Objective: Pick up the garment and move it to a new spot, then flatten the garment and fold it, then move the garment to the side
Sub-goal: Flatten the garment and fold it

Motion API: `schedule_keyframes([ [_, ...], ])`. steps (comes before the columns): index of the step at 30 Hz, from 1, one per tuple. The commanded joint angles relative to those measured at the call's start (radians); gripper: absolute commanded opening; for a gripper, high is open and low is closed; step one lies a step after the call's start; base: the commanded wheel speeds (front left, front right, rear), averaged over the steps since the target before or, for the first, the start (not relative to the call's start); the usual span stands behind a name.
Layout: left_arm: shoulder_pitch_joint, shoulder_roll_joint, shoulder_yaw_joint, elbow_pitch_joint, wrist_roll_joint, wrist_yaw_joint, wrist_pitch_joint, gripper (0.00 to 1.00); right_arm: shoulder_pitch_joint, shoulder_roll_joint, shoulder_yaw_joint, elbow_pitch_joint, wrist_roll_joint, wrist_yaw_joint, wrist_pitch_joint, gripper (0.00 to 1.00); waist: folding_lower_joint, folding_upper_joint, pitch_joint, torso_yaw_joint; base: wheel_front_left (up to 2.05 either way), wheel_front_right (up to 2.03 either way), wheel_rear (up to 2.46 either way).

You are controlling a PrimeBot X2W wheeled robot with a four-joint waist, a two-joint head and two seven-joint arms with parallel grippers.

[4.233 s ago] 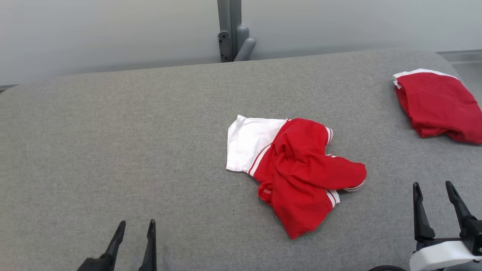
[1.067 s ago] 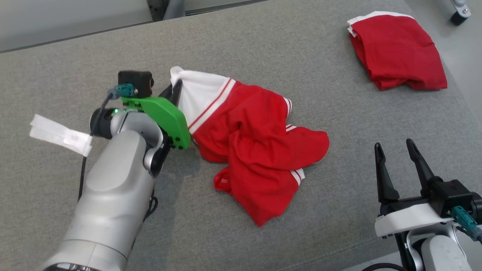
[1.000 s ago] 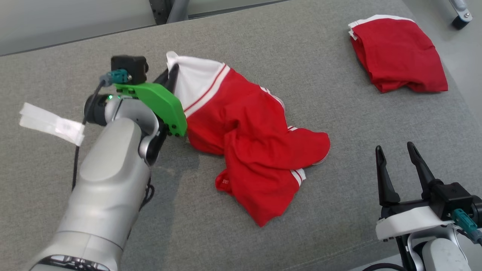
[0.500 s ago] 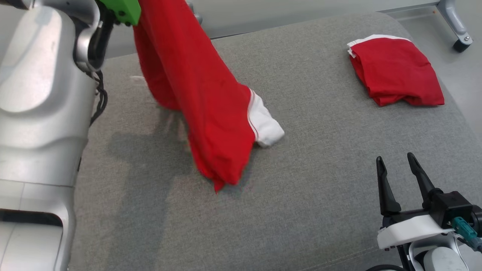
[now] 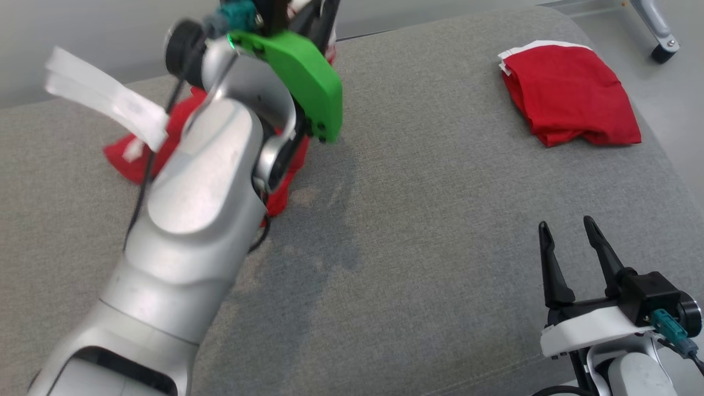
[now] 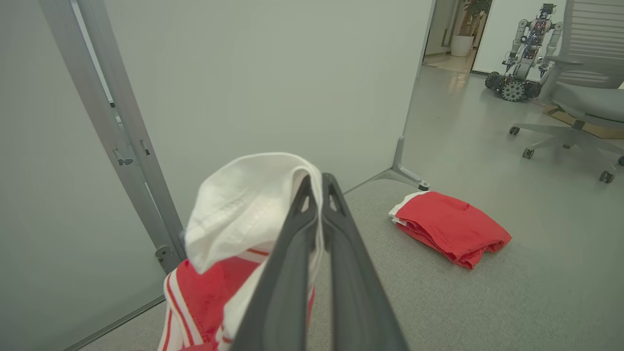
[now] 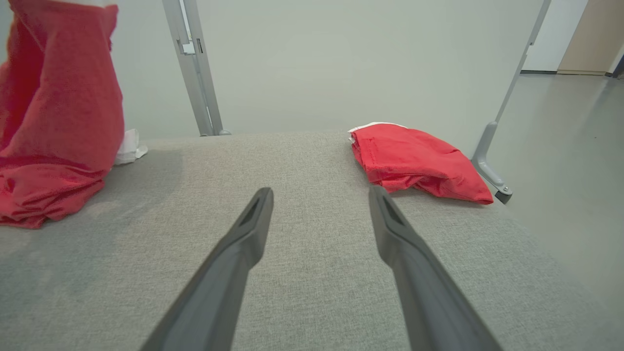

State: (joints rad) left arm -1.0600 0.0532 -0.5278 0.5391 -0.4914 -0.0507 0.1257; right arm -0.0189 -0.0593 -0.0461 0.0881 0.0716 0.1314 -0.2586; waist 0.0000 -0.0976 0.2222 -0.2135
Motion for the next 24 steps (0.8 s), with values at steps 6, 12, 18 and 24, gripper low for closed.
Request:
schedule_keyframes([
  [6, 0.157, -0.001, -0.299, -0.047, -0.163, 0.068, -0.042, 0.0, -0.054, 0.006, 0.025, 0.012, 0.023, -0.002, -0.007, 1.0, 0.0, 0.0001, 0.055, -0.083, 0.0, 0.0, 0.0],
  [12, 0.183, -0.001, -0.55, -0.078, -0.262, 0.143, -0.107, 0.0, -0.054, 0.009, 0.032, 0.03, 0.051, -0.002, -0.006, 1.0, 0.0, 0.0001, 0.093, -0.148, 0.0, 0.0, 0.0],
  [18, 0.196, -0.001, -0.673, -0.058, -0.37, 0.194, -0.211, 0.0, -0.064, 0.01, 0.036, 0.042, 0.097, -0.002, -0.006, 1.0, 0.0, 0.0001, 0.133, -0.204, 0.0, 0.0, 0.0],
  [24, 0.215, -0.002, -0.734, -0.009, -0.464, 0.178, -0.263, 1.0, -0.067, 0.01, 0.027, 0.051, 0.119, -0.002, -0.006, 1.0, 0.0, 0.0001, 0.153, -0.215, 0.0, 0.0, 0.0],
])
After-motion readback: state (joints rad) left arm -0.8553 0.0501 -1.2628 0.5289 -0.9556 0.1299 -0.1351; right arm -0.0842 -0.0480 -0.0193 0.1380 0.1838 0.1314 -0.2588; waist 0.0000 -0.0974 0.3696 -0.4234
